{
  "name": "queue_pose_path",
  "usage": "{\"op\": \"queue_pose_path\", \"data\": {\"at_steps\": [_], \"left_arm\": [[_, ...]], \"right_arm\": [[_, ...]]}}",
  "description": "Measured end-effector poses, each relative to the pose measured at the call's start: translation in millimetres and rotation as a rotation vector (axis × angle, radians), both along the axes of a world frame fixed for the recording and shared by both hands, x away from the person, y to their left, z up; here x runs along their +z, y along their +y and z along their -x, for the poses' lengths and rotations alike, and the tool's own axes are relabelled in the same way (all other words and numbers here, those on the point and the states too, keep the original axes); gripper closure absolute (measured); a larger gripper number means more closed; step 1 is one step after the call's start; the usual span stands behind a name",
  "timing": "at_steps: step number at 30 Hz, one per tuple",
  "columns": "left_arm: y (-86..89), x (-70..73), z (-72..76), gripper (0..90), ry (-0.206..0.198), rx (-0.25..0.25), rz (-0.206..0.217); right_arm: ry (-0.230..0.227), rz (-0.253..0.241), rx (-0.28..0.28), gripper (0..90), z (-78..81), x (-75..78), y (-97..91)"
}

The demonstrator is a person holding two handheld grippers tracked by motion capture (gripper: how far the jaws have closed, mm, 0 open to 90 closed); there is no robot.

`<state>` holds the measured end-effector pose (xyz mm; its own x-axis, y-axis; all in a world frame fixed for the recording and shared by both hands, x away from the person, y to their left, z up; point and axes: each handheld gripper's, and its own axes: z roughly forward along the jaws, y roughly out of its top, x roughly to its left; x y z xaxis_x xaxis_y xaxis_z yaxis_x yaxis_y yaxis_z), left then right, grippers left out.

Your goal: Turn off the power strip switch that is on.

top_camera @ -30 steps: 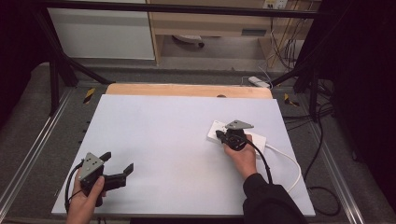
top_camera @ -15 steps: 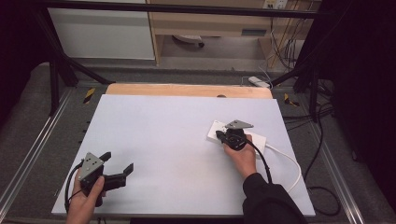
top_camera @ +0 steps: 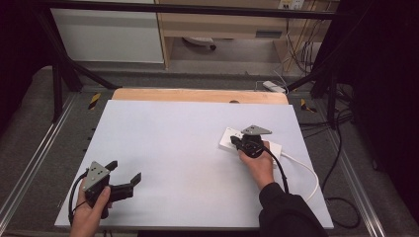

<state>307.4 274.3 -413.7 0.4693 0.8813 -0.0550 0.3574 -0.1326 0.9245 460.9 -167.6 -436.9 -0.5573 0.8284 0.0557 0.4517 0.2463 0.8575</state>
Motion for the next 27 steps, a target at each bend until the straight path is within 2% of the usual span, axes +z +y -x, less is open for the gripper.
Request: {"op": "queue_pose_path", "data": {"at_steps": [14,27], "left_arm": [[0.1,0.0,0.0,5.1,-0.001,-0.001,-0.001],[0.1,0.0,-0.1,5.1,-0.001,-0.002,-0.003]], "right_arm": [[-0.012,-0.008,0.003,90.0,1.1,5.2,-2.9],[-0.018,-0.052,0.0,88.8,2.3,10.4,-5.0]]}}
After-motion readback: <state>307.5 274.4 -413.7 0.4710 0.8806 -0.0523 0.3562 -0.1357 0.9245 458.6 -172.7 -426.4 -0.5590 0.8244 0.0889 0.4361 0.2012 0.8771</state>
